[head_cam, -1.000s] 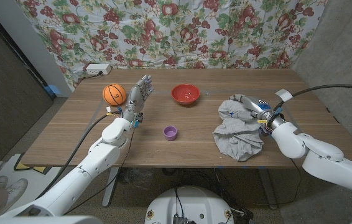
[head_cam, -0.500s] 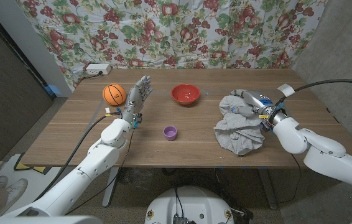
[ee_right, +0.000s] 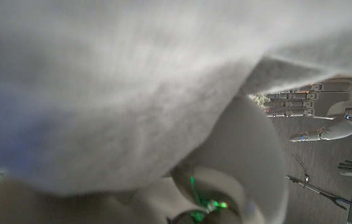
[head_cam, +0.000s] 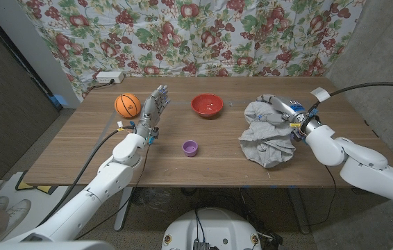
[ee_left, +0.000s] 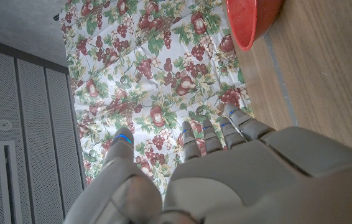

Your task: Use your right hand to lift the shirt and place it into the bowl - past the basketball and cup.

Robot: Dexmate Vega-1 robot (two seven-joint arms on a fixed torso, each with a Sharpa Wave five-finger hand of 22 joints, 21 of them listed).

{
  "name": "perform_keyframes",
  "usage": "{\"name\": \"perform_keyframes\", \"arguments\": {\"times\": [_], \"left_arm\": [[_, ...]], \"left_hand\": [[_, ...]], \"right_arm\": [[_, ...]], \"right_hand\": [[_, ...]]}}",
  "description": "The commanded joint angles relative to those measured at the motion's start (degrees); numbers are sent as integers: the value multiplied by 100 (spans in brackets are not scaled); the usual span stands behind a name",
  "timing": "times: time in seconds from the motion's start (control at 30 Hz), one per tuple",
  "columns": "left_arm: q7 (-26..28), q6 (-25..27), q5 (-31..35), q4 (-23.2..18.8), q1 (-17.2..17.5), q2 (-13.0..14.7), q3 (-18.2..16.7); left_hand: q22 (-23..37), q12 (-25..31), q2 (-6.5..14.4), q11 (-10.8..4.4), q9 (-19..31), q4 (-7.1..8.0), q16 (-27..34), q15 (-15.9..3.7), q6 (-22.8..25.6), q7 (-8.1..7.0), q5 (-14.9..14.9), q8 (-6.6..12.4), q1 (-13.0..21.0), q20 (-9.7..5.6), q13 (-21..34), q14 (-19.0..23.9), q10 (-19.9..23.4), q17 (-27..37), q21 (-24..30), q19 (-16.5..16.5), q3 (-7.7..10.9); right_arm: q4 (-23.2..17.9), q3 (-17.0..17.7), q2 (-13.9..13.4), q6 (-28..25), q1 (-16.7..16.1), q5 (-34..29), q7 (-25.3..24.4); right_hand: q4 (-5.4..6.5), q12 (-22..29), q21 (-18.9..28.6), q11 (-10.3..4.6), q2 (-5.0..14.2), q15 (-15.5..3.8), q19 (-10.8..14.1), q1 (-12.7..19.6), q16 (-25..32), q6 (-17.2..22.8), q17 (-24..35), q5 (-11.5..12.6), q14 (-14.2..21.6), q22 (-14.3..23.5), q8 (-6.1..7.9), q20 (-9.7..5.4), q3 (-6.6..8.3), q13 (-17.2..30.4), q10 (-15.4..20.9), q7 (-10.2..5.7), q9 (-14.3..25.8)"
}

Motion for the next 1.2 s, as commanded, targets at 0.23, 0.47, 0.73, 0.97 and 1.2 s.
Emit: {"name": "perform_keyframes", "arguments": {"times": [0.23, 0.47, 0.73, 0.97, 1.2], "left_arm": [[84, 22, 30, -110, 73, 8, -14], [97, 47, 38, -126, 64, 10, -11], [122, 50, 55, -121, 50, -18, 5], [135, 63, 86, -123, 25, -22, 21], [181, 95, 119, -147, 14, -23, 28]], "left_hand": [[21, -10, 48, -5, 27, 10, 10, -46, 59, -6, -1, -15, 31, -13, 19, 4, -4, 26, 1, 24, 32], [21, -12, 52, 6, 27, 10, 9, -42, 55, -12, -1, -17, 33, -11, 19, 0, -8, 25, 1, 23, 35], [21, -8, 55, 6, 27, 10, 8, -38, 54, -5, -2, -18, 34, -9, 19, -1, 1, 25, 0, 22, 36], [21, -8, 57, -3, 27, 10, 11, -41, 60, -3, -3, -16, 35, -16, 19, 6, 3, 25, 2, 25, 38], [21, -3, 58, 14, 27, 10, 12, -31, 67, -2, -3, -14, 35, -11, 19, 9, 15, 25, 2, 25, 39]], "right_arm": [[243, -198, 229, 362, 497, -115, 219], [363, -289, 301, 524, 736, -133, 346], [482, -341, 336, 649, 919, -105, 492], [681, -441, 431, 849, 1159, -107, 573], [956, -601, 576, 1095, 1467, -149, 651]], "right_hand": [[24, 43, 199, -8, 582, -967, -77, 673, 60, 101, -45, -19, 105, 12, 6, -852, -1, -21, 94, 11, -9], [22, 57, 307, -10, 576, -967, -114, 681, 87, 110, -87, -29, 119, 7, 5, -852, 2, -10, 96, 16, -5], [22, 63, 430, -6, 572, -965, -158, 687, 113, 125, -136, -41, 122, -2, 6, -851, 5, -16, 102, 13, -3], [23, 67, 530, -5, 567, -965, -199, 688, 134, 137, -175, -51, 120, -13, 3, -849, 5, -17, 101, 12, -5], [25, 69, 628, 7, 558, -964, -247, 686, 158, 143, -215, -62, 121, -28, -2, -847, 3, -20, 95, 18, -6]]}}
